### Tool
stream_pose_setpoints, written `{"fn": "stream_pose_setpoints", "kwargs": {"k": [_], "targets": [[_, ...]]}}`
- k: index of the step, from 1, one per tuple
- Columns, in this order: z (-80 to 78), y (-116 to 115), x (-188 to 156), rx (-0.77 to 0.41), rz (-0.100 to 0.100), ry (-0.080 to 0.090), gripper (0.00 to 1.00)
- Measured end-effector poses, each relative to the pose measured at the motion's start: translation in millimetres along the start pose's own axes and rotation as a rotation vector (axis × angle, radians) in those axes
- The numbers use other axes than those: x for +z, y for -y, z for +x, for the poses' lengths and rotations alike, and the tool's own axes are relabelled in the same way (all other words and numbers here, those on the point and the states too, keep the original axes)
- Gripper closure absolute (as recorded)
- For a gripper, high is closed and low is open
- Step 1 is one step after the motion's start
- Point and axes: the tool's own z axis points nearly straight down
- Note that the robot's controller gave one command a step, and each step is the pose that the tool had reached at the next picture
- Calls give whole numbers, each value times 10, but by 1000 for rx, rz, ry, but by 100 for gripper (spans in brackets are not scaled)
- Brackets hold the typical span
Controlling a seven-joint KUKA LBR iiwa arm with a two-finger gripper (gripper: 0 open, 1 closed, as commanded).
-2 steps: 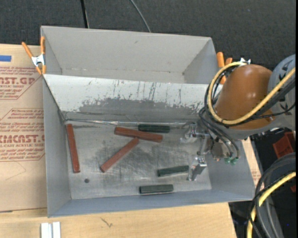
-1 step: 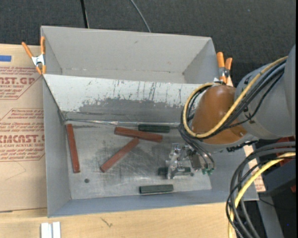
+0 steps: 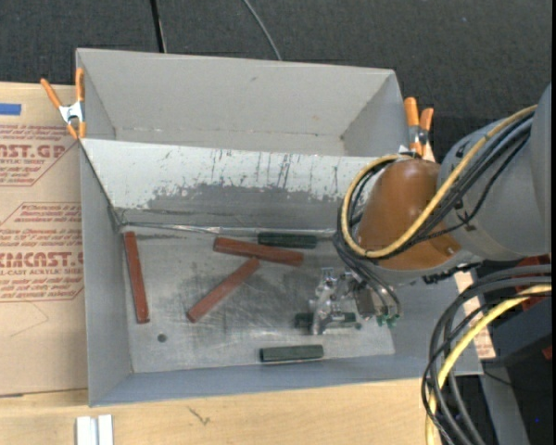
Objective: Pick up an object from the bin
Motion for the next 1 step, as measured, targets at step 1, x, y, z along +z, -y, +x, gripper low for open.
{"fn": "stream_pose_setpoints", "kwargs": {"k": [1], "targets": [[11,133,-1268,66,0,2,100]]}}
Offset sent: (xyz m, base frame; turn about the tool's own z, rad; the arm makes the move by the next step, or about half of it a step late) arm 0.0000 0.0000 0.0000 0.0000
